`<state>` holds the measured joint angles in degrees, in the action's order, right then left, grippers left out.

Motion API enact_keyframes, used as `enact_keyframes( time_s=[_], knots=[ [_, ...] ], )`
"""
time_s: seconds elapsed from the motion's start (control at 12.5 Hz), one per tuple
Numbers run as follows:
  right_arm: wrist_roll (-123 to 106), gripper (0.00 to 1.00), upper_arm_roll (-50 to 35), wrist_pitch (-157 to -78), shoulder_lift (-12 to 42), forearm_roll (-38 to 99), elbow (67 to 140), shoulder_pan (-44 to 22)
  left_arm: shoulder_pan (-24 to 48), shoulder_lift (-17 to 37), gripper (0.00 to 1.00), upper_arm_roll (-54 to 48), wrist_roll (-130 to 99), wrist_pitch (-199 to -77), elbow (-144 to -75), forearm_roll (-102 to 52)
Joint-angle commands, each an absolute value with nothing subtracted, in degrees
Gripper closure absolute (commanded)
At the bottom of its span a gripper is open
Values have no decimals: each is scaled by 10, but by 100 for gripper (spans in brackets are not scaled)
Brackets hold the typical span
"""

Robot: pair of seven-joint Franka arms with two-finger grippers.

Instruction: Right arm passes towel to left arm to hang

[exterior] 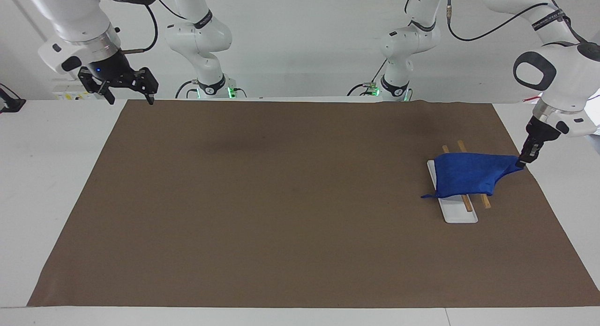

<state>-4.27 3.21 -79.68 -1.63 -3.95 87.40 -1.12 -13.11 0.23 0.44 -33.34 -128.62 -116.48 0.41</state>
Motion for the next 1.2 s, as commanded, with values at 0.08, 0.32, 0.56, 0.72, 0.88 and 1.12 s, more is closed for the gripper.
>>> enact_keyframes(
  time_s=[0.08,0.32,0.56,0.72,0.88,1.12],
  knots=[
    [-38,0,32,-802,-17,-38,892,-12,-133,-17,0,-1,-323,-1236,-1156,4],
    [-34,0,32,-802,-17,-37,892,-10,-129,-40,0,-2,-244,-1061,-1073,6],
    [-35,0,32,-800,-17,-37,892,-10,-128,-30,0,-7,-62,-859,-931,7],
    [-36,0,32,-800,-17,-37,892,-12,-100,-17,0,-9,-8,-795,-875,8],
    [-36,0,32,-800,-17,-37,892,-13,-54,-12,0,-10,-11,-799,-867,31],
    [-36,0,32,-800,-17,-36,893,-13,9,-8,0,-10,-13,-795,-867,55]
  ],
)
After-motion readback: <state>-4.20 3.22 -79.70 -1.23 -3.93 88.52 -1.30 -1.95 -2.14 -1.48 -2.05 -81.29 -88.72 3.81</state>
